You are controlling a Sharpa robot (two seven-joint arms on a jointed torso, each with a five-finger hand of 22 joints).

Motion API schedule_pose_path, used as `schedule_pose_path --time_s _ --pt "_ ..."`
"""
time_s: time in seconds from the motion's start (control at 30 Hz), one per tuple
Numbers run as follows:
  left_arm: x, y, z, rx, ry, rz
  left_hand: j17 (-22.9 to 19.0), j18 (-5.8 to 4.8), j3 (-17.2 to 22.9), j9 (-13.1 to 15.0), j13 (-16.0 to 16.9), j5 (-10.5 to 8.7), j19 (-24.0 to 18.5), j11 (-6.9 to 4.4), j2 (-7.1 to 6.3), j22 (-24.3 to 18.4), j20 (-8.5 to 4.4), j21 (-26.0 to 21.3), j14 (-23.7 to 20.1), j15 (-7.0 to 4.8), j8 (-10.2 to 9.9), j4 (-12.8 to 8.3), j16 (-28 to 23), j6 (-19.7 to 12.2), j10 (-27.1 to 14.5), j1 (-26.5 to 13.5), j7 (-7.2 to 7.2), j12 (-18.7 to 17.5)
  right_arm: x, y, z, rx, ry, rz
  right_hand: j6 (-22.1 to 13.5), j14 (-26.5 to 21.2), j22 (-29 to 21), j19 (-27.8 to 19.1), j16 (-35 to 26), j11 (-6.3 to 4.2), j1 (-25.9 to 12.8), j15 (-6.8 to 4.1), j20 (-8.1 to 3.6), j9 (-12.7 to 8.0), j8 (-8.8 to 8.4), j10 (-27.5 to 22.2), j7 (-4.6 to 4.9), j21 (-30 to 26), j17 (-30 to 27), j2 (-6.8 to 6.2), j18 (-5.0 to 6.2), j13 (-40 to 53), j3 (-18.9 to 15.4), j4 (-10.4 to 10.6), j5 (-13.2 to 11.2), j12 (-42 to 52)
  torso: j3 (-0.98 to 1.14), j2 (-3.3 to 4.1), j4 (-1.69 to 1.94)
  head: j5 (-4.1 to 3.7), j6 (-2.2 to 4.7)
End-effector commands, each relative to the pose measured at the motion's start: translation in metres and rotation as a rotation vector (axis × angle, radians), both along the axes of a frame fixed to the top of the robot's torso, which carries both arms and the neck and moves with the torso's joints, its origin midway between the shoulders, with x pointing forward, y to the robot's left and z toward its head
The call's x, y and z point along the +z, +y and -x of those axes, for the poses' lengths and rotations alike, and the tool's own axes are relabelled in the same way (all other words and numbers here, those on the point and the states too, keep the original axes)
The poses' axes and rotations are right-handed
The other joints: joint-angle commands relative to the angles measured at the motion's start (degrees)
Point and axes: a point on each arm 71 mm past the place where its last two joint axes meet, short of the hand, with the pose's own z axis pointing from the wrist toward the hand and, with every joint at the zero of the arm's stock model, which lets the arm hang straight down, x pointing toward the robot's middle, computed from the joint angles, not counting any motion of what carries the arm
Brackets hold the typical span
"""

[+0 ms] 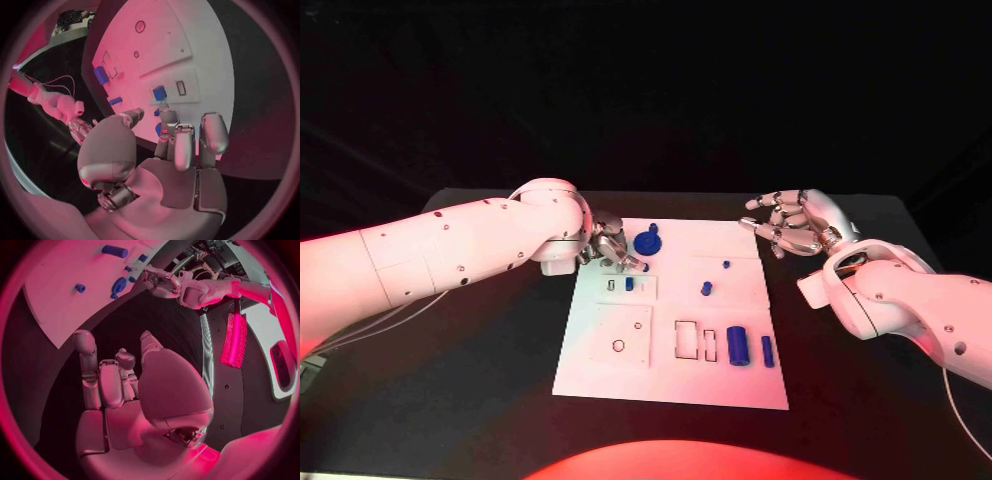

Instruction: Assemble the parts on the task board

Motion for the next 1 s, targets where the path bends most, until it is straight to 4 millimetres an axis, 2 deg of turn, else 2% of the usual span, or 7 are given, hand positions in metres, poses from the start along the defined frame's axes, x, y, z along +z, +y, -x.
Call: schedule_pose_path --time_s 0.03,0.1,0.27,0.47,0.6,0.8,1.0 --pt "0.01 0.003 -0.007 0.013 -0.035 0.003 9.1 -0.88 -0.61 -0.45 -0.11 -0.03 -0.31 0.07 0.54 -0.21 0.39 -0.38 3.97 0.51 -0.81 0.01 -0.32 -0.76 -0.63 0.13 0.31 -0.34 0.001 0.001 0.001 0.008 -0.014 -0.001 -0.31 -0.24 -0.05 0.14 -0.23 0.01 -0.22 -0.04 -0.08 -0.07 0.2 -0.55 0.03 -0.16 -0.05 0.24 0.81 -0.05 -0.37 0.13 0.07 -0.39 0.0 0.09 -0.05 0.02 0.2" --pt "0.015 0.007 -0.012 0.025 -0.055 -0.006 8.87 -0.82 -0.86 -0.64 -0.26 -0.02 -0.53 0.2 0.65 -0.49 0.49 -0.55 3.88 0.63 -1.17 0.0 -0.46 -0.98 -0.86 0.35 0.45 -0.43 0.001 0.001 0.001 0.008 -0.014 -0.002 -0.31 -0.24 -0.05 0.14 -0.23 0.01 -0.22 -0.04 -0.08 -0.07 0.2 -0.55 0.03 -0.16 -0.05 0.24 0.81 -0.05 -0.37 0.13 0.07 -0.39 -0.01 0.15 -0.04 -0.01 0.26" --pt "0.024 0.014 -0.026 0.062 -0.096 -0.016 8.58 -0.7 -1.97 -2.05 -0.46 0.1 -0.95 0.94 1.19 -0.94 1.07 -0.88 3.72 1.27 -3.54 0.0 -0.65 -2.22 -1.64 1.63 1.31 -0.44 0.001 0.002 0.001 0.01 -0.013 -0.002 -0.34 -0.23 -0.09 0.19 -0.27 0.02 -0.4 -0.04 -0.08 -0.1 0.22 -0.55 0.03 -0.24 -0.06 0.23 0.81 -0.09 -0.49 0.1 0.07 -0.37 -0.09 0.22 -0.16 -0.06 0.34" --pt "0.033 0.019 -0.038 0.096 -0.12 -0.012 8.53 -0.67 -2.12 -2.32 -0.3 0.16 -1.03 1.04 1.31 -1.04 1.17 -0.95 3.7 1.37 -3.92 -0.03 -0.68 -2.29 -1.63 1.99 1.42 -0.28 0.001 0.002 0.001 0.01 -0.013 -0.003 -0.34 -0.23 -0.09 0.19 -0.27 0.02 -0.4 -0.04 -0.08 -0.1 0.22 -0.55 0.03 -0.24 -0.06 0.23 0.81 -0.09 -0.49 0.1 0.07 -0.37 -0.1 0.42 -0.29 -0.03 0.42" --pt "0.037 0.024 -0.046 0.114 -0.12 -0.016 8.4 -0.64 -2.16 -2.41 -0.52 0.2 -1.11 1.08 1.36 -1.14 1.21 -1.01 3.65 1.4 -4.04 -0.03 -0.76 -2.29 -1.8 2.15 1.46 -0.42 0.001 0.002 0.001 0.01 -0.013 -0.002 -0.34 -0.23 -0.09 0.19 -0.27 0.02 -0.4 -0.04 -0.08 -0.1 0.22 -0.55 0.03 -0.24 -0.06 0.23 0.81 -0.09 -0.49 0.1 0.07 -0.37 -0.14 0.46 -0.23 -0.25 0.5" --pt "0.037 0.028 -0.054 0.132 -0.102 -0.023 8.37 -0.62 -2.22 -2.54 -0.62 0.23 -1.18 1.14 1.46 -1.21 1.26 -1.06 3.63 1.46 -4.22 -0.04 -0.78 -2.3 -1.94 2.39 1.52 -0.47 0.001 0.002 0.001 0.01 -0.013 -0.003 -0.34 -0.23 -0.09 0.19 -0.27 0.02 -0.4 -0.04 -0.08 -0.1 0.22 -0.55 0.03 -0.24 -0.06 0.23 0.81 -0.09 -0.49 0.1 0.07 -0.37 -0.07 0.47 -0.11 -0.17 0.41" --pt "0.032 0.028 -0.059 0.141 -0.071 -0.029 8.29 -0.58 -2.27 -2.71 -0.7 0.27 -1.33 1.22 1.61 -1.38 1.34 -1.17 3.58 1.54 -4.45 -0.06 -0.83 -2.27 -2.15 2.81 1.6 -0.52 0.001 0.002 0.002 0.012 -0.013 -0.004 -0.35 -0.2 -0.12 0.27 -0.29 0.01 -0.46 -0.04 -0.08 -0.13 0.26 -0.54 0.03 -0.28 -0.01 0.26 0.8 -0.12 -0.55 0.05 0.09 -0.34 -0.14 0.43 -0.14 0.02 0.35"
